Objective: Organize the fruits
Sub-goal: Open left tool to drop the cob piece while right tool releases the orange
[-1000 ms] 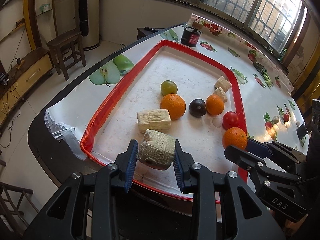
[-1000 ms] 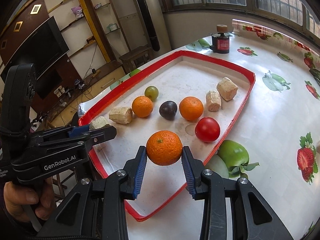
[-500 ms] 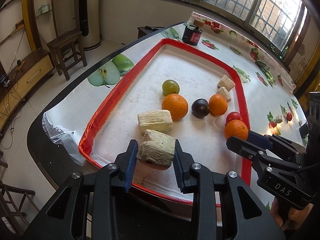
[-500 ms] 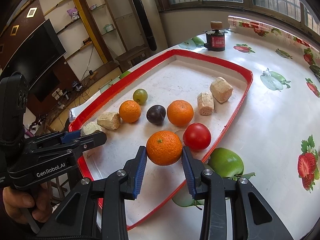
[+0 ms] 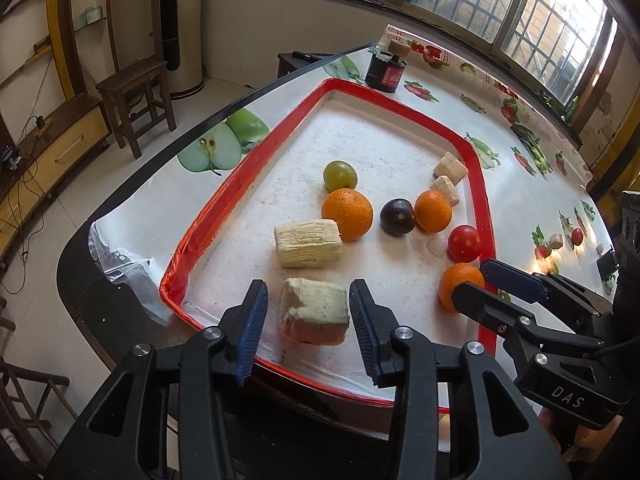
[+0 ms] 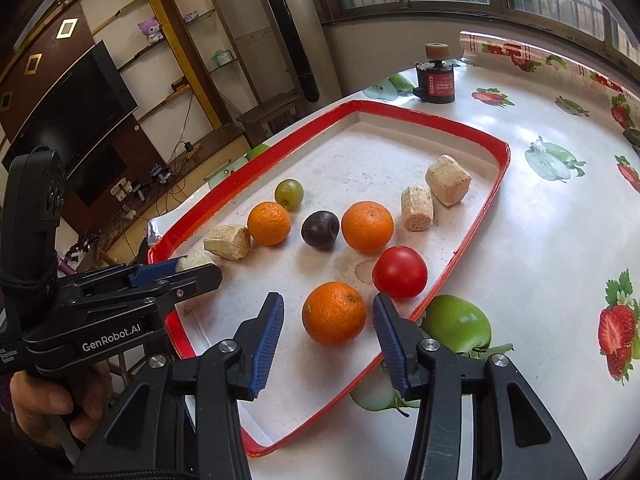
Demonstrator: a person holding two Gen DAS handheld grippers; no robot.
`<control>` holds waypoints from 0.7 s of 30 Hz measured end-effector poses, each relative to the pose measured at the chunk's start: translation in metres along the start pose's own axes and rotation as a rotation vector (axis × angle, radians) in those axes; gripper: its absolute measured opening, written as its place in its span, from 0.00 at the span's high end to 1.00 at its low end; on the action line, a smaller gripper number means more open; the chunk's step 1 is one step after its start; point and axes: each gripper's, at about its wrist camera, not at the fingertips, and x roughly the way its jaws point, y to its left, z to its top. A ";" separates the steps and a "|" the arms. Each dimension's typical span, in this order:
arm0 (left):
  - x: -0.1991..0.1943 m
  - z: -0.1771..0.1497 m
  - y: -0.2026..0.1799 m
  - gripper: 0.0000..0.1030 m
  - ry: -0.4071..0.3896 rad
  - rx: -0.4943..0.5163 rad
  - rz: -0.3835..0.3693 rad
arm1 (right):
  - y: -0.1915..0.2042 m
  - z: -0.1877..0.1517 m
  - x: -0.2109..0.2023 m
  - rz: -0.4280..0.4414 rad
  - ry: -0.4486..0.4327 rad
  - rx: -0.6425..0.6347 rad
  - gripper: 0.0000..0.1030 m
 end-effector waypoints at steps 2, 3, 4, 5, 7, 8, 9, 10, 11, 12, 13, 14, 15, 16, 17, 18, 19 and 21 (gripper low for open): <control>-0.003 0.000 -0.001 0.55 -0.004 0.003 0.007 | 0.001 -0.001 -0.003 -0.003 -0.004 -0.003 0.50; -0.004 0.000 -0.001 0.55 -0.004 0.002 0.006 | 0.001 -0.002 -0.005 -0.002 -0.007 -0.002 0.50; -0.004 0.000 0.000 0.55 -0.004 0.001 0.006 | 0.001 -0.003 -0.007 -0.001 -0.009 0.000 0.50; -0.005 0.000 0.000 0.55 -0.005 0.000 0.007 | 0.001 -0.004 -0.010 -0.001 -0.013 0.001 0.50; -0.007 -0.001 0.001 0.55 -0.006 -0.003 0.008 | 0.000 -0.005 -0.016 -0.005 -0.022 0.002 0.50; -0.008 -0.001 0.000 0.55 -0.005 -0.004 0.007 | 0.000 -0.006 -0.020 -0.007 -0.027 0.003 0.50; -0.009 -0.002 0.000 0.55 -0.005 -0.003 0.007 | -0.001 -0.007 -0.024 -0.007 -0.033 0.005 0.49; -0.010 -0.002 -0.002 0.55 -0.006 -0.002 0.007 | -0.003 -0.007 -0.027 -0.008 -0.037 0.009 0.49; -0.011 -0.002 -0.003 0.55 -0.007 0.000 0.006 | -0.004 -0.008 -0.031 -0.010 -0.043 0.013 0.49; -0.012 -0.001 -0.005 0.55 -0.007 0.003 0.005 | -0.005 -0.009 -0.035 -0.011 -0.049 0.016 0.49; -0.013 -0.002 -0.006 0.55 -0.008 0.006 0.005 | -0.007 -0.010 -0.039 -0.012 -0.054 0.019 0.49; -0.015 -0.002 -0.008 0.55 -0.009 0.009 0.004 | -0.008 -0.011 -0.042 -0.013 -0.060 0.021 0.49; -0.016 -0.002 -0.010 0.55 -0.011 0.012 0.002 | -0.010 -0.012 -0.046 -0.016 -0.065 0.024 0.49; -0.017 -0.002 -0.012 0.55 -0.013 0.015 0.002 | -0.012 -0.013 -0.050 -0.018 -0.069 0.027 0.48; -0.019 -0.002 -0.014 0.55 -0.015 0.019 0.001 | -0.013 -0.014 -0.053 -0.022 -0.075 0.029 0.46; -0.020 -0.002 -0.016 0.55 -0.017 0.022 -0.002 | -0.016 -0.015 -0.057 -0.026 -0.079 0.033 0.46; -0.020 -0.002 -0.018 0.55 -0.018 0.026 -0.004 | -0.018 -0.017 -0.060 -0.029 -0.083 0.038 0.45; -0.022 -0.002 -0.023 0.55 -0.020 0.035 -0.006 | -0.025 -0.020 -0.065 -0.034 -0.089 0.053 0.45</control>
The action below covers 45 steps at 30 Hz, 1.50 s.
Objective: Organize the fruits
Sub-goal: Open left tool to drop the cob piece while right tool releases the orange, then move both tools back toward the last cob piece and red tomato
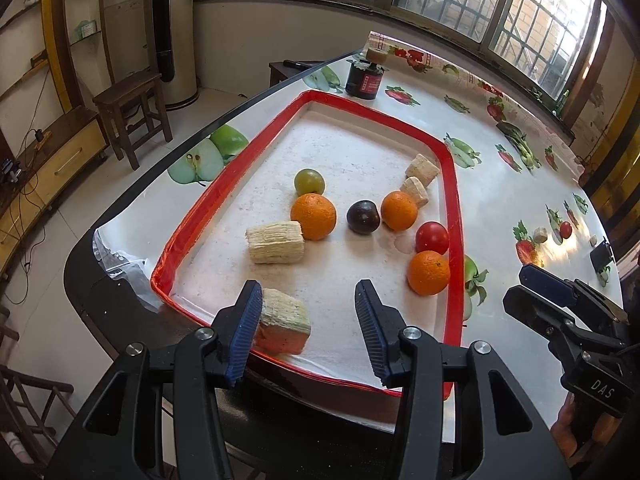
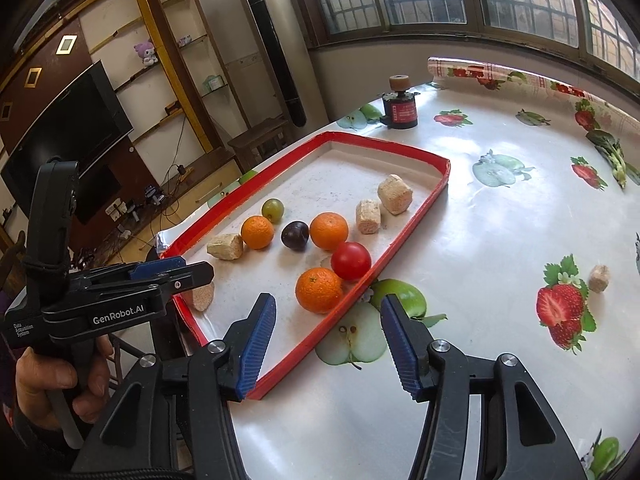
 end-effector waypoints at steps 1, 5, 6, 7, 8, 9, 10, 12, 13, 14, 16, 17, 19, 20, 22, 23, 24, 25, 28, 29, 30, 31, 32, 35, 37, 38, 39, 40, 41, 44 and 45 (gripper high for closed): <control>-0.001 0.000 -0.003 0.55 -0.001 0.004 -0.002 | -0.004 -0.001 -0.003 -0.005 -0.002 0.008 0.45; -0.002 0.001 -0.013 0.55 -0.002 0.019 -0.016 | -0.018 -0.008 -0.012 -0.022 -0.009 0.037 0.45; -0.002 0.001 -0.016 0.55 -0.001 0.023 -0.020 | -0.022 -0.010 -0.015 -0.027 -0.010 0.044 0.45; -0.002 0.002 -0.019 0.55 0.001 0.027 -0.024 | -0.026 -0.012 -0.017 -0.032 -0.011 0.050 0.45; -0.002 0.002 -0.022 0.55 0.002 0.033 -0.029 | -0.031 -0.014 -0.020 -0.038 -0.014 0.058 0.45; -0.001 0.002 -0.026 0.55 0.003 0.039 -0.033 | -0.035 -0.016 -0.023 -0.044 -0.016 0.067 0.45; -0.001 0.002 -0.030 0.55 0.005 0.045 -0.037 | -0.040 -0.017 -0.026 -0.052 -0.017 0.077 0.45; 0.000 0.003 -0.039 0.55 0.007 0.060 -0.048 | -0.050 -0.022 -0.033 -0.067 -0.023 0.099 0.45; 0.000 0.003 -0.044 0.55 0.007 0.067 -0.053 | -0.056 -0.023 -0.036 -0.075 -0.025 0.110 0.45; 0.000 0.003 -0.049 0.55 0.005 0.075 -0.060 | -0.062 -0.026 -0.040 -0.084 -0.027 0.121 0.45; 0.000 0.004 -0.059 0.55 0.005 0.093 -0.070 | -0.073 -0.030 -0.046 -0.103 -0.032 0.145 0.45; 0.001 0.005 -0.064 0.55 0.006 0.101 -0.075 | -0.079 -0.032 -0.049 -0.110 -0.035 0.159 0.45; 0.003 0.006 -0.072 0.55 0.011 0.113 -0.085 | -0.091 -0.037 -0.056 -0.125 -0.041 0.183 0.45; 0.004 0.006 -0.077 0.55 0.014 0.118 -0.089 | -0.096 -0.040 -0.060 -0.133 -0.044 0.193 0.45; 0.006 0.006 -0.086 0.55 0.015 0.134 -0.096 | -0.107 -0.043 -0.065 -0.149 -0.049 0.211 0.45; 0.007 0.007 -0.091 0.55 0.018 0.142 -0.098 | -0.112 -0.045 -0.068 -0.157 -0.051 0.220 0.45; 0.008 0.007 -0.096 0.55 0.020 0.151 -0.104 | -0.116 -0.047 -0.072 -0.164 -0.054 0.229 0.45; 0.009 0.007 -0.101 0.55 0.022 0.159 -0.109 | -0.120 -0.048 -0.075 -0.171 -0.057 0.236 0.45; 0.011 0.007 -0.116 0.55 0.023 0.186 -0.123 | -0.133 -0.052 -0.084 -0.193 -0.067 0.257 0.45; 0.011 0.007 -0.121 0.55 0.024 0.193 -0.127 | -0.138 -0.053 -0.087 -0.202 -0.070 0.264 0.45; 0.011 0.007 -0.125 0.55 0.025 0.201 -0.133 | -0.142 -0.055 -0.090 -0.210 -0.072 0.271 0.45; 0.011 0.007 -0.129 0.55 0.026 0.208 -0.138 | -0.146 -0.057 -0.093 -0.217 -0.074 0.278 0.45; 0.012 0.007 -0.133 0.55 0.027 0.215 -0.142 | -0.151 -0.058 -0.095 -0.224 -0.076 0.285 0.45; 0.014 0.007 -0.146 0.55 0.031 0.235 -0.156 | -0.162 -0.062 -0.103 -0.245 -0.080 0.305 0.45; 0.015 0.007 -0.156 0.55 0.035 0.250 -0.164 | -0.170 -0.064 -0.107 -0.256 -0.083 0.317 0.45; 0.016 0.007 -0.160 0.55 0.037 0.257 -0.168 | -0.173 -0.065 -0.109 -0.263 -0.084 0.322 0.45; 0.017 0.006 -0.165 0.55 0.039 0.264 -0.172 | -0.176 -0.066 -0.110 -0.268 -0.085 0.327 0.45; 0.018 0.006 -0.169 0.55 0.041 0.271 -0.176 | -0.179 -0.067 -0.112 -0.272 -0.087 0.332 0.45; 0.019 0.007 -0.173 0.55 0.043 0.278 -0.180 | -0.181 -0.067 -0.113 -0.276 -0.088 0.335 0.45; 0.021 0.007 -0.187 0.55 0.050 0.296 -0.200 | -0.189 -0.067 -0.115 -0.290 -0.088 0.343 0.45; 0.023 0.008 -0.191 0.55 0.053 0.303 -0.205 | -0.191 -0.067 -0.115 -0.294 -0.087 0.346 0.45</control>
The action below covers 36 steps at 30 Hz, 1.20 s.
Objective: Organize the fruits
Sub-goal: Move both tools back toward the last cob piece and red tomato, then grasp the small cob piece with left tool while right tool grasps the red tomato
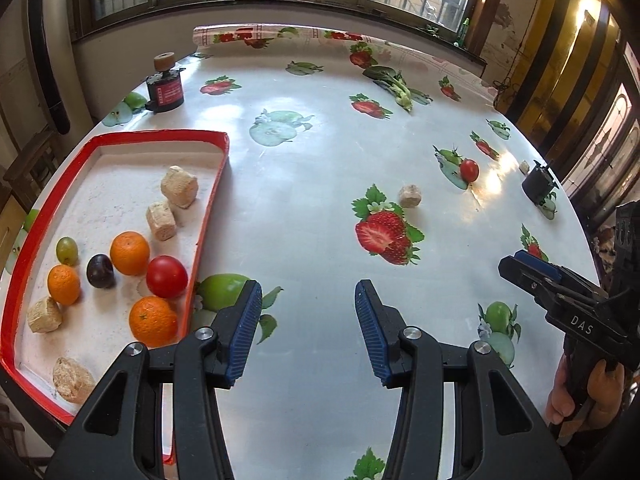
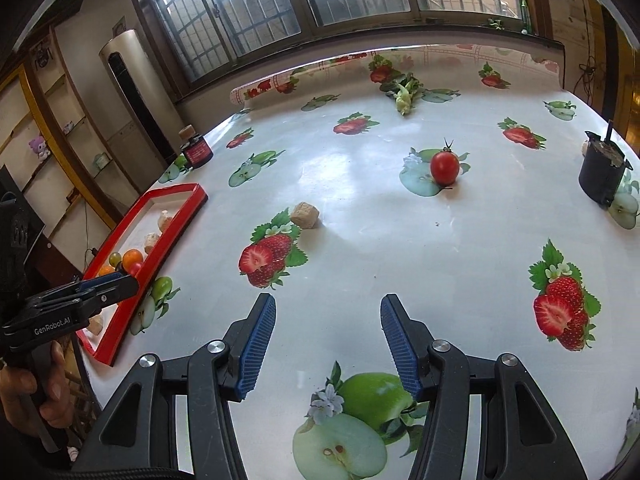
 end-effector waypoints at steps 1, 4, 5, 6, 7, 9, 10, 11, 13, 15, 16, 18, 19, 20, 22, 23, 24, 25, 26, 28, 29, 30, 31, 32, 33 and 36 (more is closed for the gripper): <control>0.002 0.002 -0.004 0.55 0.002 0.007 -0.006 | -0.003 0.001 0.001 -0.006 0.001 0.001 0.45; 0.008 0.008 -0.016 0.55 0.005 0.030 -0.021 | -0.012 0.005 0.004 -0.026 0.001 0.011 0.45; 0.010 0.010 -0.020 0.55 0.008 0.038 -0.025 | -0.016 0.006 0.005 -0.031 0.001 0.016 0.45; 0.013 0.012 -0.025 0.55 0.009 0.046 -0.033 | -0.019 0.007 0.006 -0.037 0.000 0.020 0.45; 0.014 0.014 -0.029 0.55 0.009 0.055 -0.039 | -0.023 0.009 0.007 -0.045 0.000 0.024 0.45; 0.019 0.018 -0.037 0.55 0.012 0.070 -0.050 | -0.029 0.012 0.009 -0.056 0.001 0.030 0.45; 0.022 0.020 -0.041 0.55 0.012 0.075 -0.060 | -0.032 0.014 0.010 -0.062 0.000 0.031 0.45; 0.024 0.022 -0.044 0.55 0.013 0.077 -0.072 | -0.035 0.017 0.011 -0.070 0.000 0.032 0.45; 0.030 0.026 -0.050 0.55 0.016 0.077 -0.101 | -0.042 0.023 0.014 -0.080 0.001 0.041 0.45; 0.038 0.031 -0.057 0.55 0.017 0.082 -0.126 | -0.050 0.031 0.019 -0.086 -0.001 0.050 0.45; 0.043 0.034 -0.060 0.55 0.023 0.086 -0.132 | -0.053 0.035 0.022 -0.093 -0.001 0.054 0.45; 0.052 0.038 -0.066 0.55 0.035 0.090 -0.145 | -0.059 0.044 0.029 -0.101 0.001 0.058 0.45; 0.057 0.040 -0.068 0.55 0.043 0.089 -0.150 | -0.061 0.048 0.033 -0.109 0.002 0.058 0.45; 0.062 0.042 -0.069 0.55 0.051 0.087 -0.154 | -0.063 0.052 0.037 -0.118 0.004 0.056 0.45; 0.072 0.048 -0.072 0.55 0.064 0.075 -0.165 | -0.069 0.059 0.046 -0.131 0.007 0.060 0.45; 0.076 0.051 -0.073 0.55 0.068 0.070 -0.168 | -0.072 0.062 0.050 -0.139 0.007 0.060 0.44; 0.081 0.054 -0.075 0.55 0.069 0.071 -0.171 | -0.074 0.065 0.055 -0.148 0.007 0.060 0.44; 0.085 0.056 -0.077 0.55 0.071 0.072 -0.167 | -0.077 0.068 0.059 -0.157 0.007 0.063 0.44; 0.089 0.058 -0.079 0.55 0.075 0.074 -0.165 | -0.079 0.071 0.063 -0.161 0.007 0.066 0.44; 0.097 0.062 -0.083 0.55 0.079 0.083 -0.168 | -0.082 0.076 0.070 -0.170 0.005 0.069 0.44; 0.102 0.063 -0.084 0.55 0.083 0.087 -0.161 | -0.084 0.078 0.073 -0.173 0.006 0.069 0.44; 0.107 0.064 -0.085 0.55 0.090 0.089 -0.153 | -0.084 0.081 0.076 -0.176 0.006 0.070 0.44; 0.112 0.065 -0.085 0.55 0.097 0.087 -0.150 | -0.085 0.083 0.079 -0.176 0.005 0.071 0.44; 0.116 0.066 -0.085 0.55 0.100 0.082 -0.147 | -0.085 0.085 0.082 -0.176 0.004 0.069 0.44; 0.120 0.067 -0.085 0.55 0.101 0.079 -0.142 | -0.085 0.087 0.085 -0.177 0.003 0.067 0.44; 0.125 0.069 -0.086 0.56 0.084 0.095 -0.130 | -0.085 0.092 0.093 -0.183 -0.001 0.058 0.45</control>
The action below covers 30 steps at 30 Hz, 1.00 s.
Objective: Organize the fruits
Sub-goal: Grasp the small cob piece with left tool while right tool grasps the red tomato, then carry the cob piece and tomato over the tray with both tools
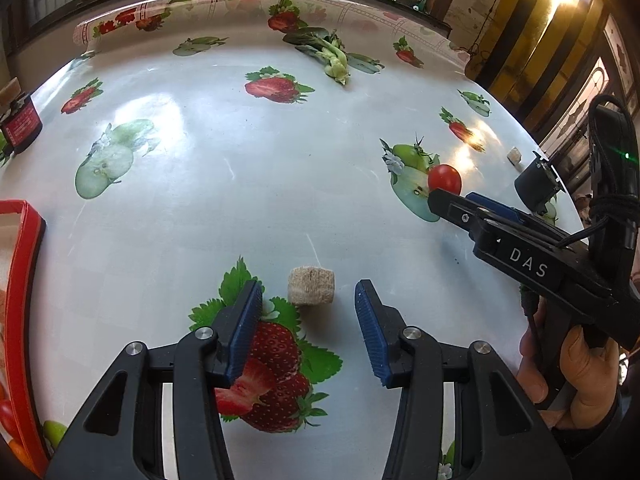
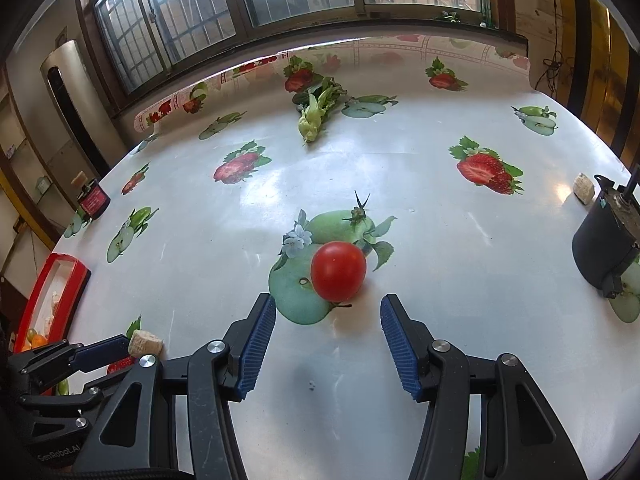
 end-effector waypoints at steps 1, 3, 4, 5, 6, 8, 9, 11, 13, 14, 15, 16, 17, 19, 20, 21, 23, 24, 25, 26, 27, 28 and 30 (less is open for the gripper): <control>0.001 0.000 -0.001 0.64 0.000 0.007 0.001 | 0.000 0.001 0.003 -0.003 0.001 -0.002 0.45; 0.002 0.001 -0.001 0.73 -0.002 0.013 -0.003 | 0.000 0.002 0.010 -0.010 0.011 -0.005 0.45; 0.002 0.002 -0.001 0.76 -0.003 0.013 -0.005 | 0.001 0.003 0.011 -0.014 0.002 -0.012 0.46; 0.002 0.001 0.000 0.81 -0.004 0.013 -0.006 | 0.002 0.003 0.012 -0.022 -0.005 -0.022 0.51; 0.002 0.002 0.001 0.81 -0.005 0.012 -0.011 | 0.002 0.003 0.013 -0.028 -0.006 -0.028 0.55; 0.001 0.001 0.003 0.81 -0.003 0.005 -0.020 | 0.001 0.003 0.012 -0.030 -0.011 -0.026 0.70; 0.001 0.001 0.004 0.81 -0.003 0.004 -0.022 | 0.000 0.003 0.012 -0.020 -0.009 -0.024 0.70; -0.001 -0.001 0.005 0.81 -0.002 0.000 -0.027 | 0.000 0.001 0.009 -0.019 -0.009 -0.028 0.70; -0.005 -0.004 0.007 0.81 -0.001 -0.005 -0.028 | 0.003 -0.003 0.005 -0.010 -0.010 -0.040 0.70; -0.006 -0.005 0.008 0.81 -0.003 -0.009 -0.028 | 0.005 -0.006 0.003 -0.004 -0.010 -0.045 0.71; -0.009 -0.006 0.010 0.81 -0.004 -0.015 -0.029 | 0.007 -0.008 0.000 0.002 -0.007 -0.051 0.71; -0.012 -0.008 0.011 0.81 -0.006 -0.020 -0.029 | 0.010 -0.012 -0.003 0.008 -0.004 -0.055 0.71; -0.015 -0.009 0.012 0.81 -0.010 -0.024 -0.028 | 0.012 -0.015 -0.007 0.016 -0.004 -0.059 0.71; -0.023 -0.012 0.014 0.81 -0.019 -0.027 -0.020 | 0.019 -0.021 -0.017 0.036 -0.006 -0.066 0.71; -0.027 -0.013 0.014 0.81 -0.024 -0.028 -0.015 | 0.022 -0.024 -0.022 0.047 -0.008 -0.070 0.71; -0.031 -0.014 0.015 0.81 -0.029 -0.029 -0.009 | 0.027 -0.027 -0.027 0.060 -0.010 -0.075 0.71; -0.039 -0.017 0.017 0.81 -0.040 -0.033 -0.004 | 0.036 -0.033 -0.037 0.084 -0.013 -0.085 0.71; -0.042 -0.020 0.019 0.81 -0.045 -0.036 -0.003 | 0.041 -0.036 -0.042 0.095 -0.015 -0.090 0.71; -0.046 -0.022 0.020 0.81 -0.049 -0.038 -0.001 | 0.046 -0.038 -0.046 0.105 -0.017 -0.096 0.71; -0.050 -0.024 0.021 0.81 -0.054 -0.040 0.003 | 0.051 -0.040 -0.050 0.114 -0.019 -0.102 0.71; -0.054 -0.026 0.022 0.81 -0.058 -0.040 0.009 | 0.056 -0.041 -0.054 0.123 -0.022 -0.110 0.71; -0.057 -0.028 0.024 0.81 -0.062 -0.041 0.016 | 0.061 -0.043 -0.057 0.129 -0.025 -0.117 0.71; -0.065 -0.033 0.029 0.81 -0.071 -0.046 0.029 | 0.070 -0.045 -0.063 0.144 -0.028 -0.128 0.71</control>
